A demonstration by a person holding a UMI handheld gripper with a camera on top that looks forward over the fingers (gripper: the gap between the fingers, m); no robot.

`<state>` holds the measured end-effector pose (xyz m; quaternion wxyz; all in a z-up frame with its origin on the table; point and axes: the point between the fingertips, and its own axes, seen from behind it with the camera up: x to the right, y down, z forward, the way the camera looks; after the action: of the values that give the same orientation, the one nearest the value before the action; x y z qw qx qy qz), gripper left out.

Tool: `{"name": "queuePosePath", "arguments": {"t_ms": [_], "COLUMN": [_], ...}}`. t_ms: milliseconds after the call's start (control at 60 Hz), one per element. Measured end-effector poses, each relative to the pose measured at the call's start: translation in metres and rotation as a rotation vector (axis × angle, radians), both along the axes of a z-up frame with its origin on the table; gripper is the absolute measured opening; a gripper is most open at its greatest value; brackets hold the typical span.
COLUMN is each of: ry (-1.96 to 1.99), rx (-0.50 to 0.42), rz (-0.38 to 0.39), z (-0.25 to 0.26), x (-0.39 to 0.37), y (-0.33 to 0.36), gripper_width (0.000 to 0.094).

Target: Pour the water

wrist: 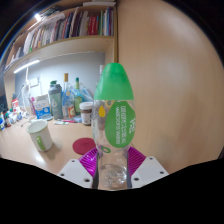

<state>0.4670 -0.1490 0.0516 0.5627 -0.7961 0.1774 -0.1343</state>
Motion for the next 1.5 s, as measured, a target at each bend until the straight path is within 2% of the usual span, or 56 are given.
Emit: {"name": "queuePosePath", "arguments": {"t_ms": [100,217,400,467,500,617,817,1067,1167,1233,1300,1383,1500], "ry": [-0.109,-0.401,-1.183,-1.431,-1.526,-1.893,-2.275,-2.335,-2.234,-2.011,-1.673,-1.205,-0.696], "rx": [-0.036,-0.121,-0.407,-0.52,-0.556,-0.706,-0.81,-0.867,-0.799,-0.693,-0.534,-0.283,-0.048], "rz": [-0.004,0.055,0.247,0.338,0.361,0.525,0.623,0.674,0.647,0.564,0.428,0.326,0.202], "z": [0.043,0.111,0.183,0.19,0.182,0.173,0.179,0.168,0.171,0.185,0.205,0.209,0.197], "x": [0.006,0.009,-0.01,-0.022,-0.034,-0.065,-0.107,-0.108,-0.106,-0.098,-0.085,-0.079,-0.062], "y": [0.012,0.043,0.116,0.141,0.154,0.188,0.216,0.223,0.223,0.222,0.218,0.206,0.187], "gripper_width": [0.0382,0.0384,0.0382,0.0382,0.0381,0.038,0.0377,0.038,0.038,0.038,0.0381,0.0384,0.0382]}}
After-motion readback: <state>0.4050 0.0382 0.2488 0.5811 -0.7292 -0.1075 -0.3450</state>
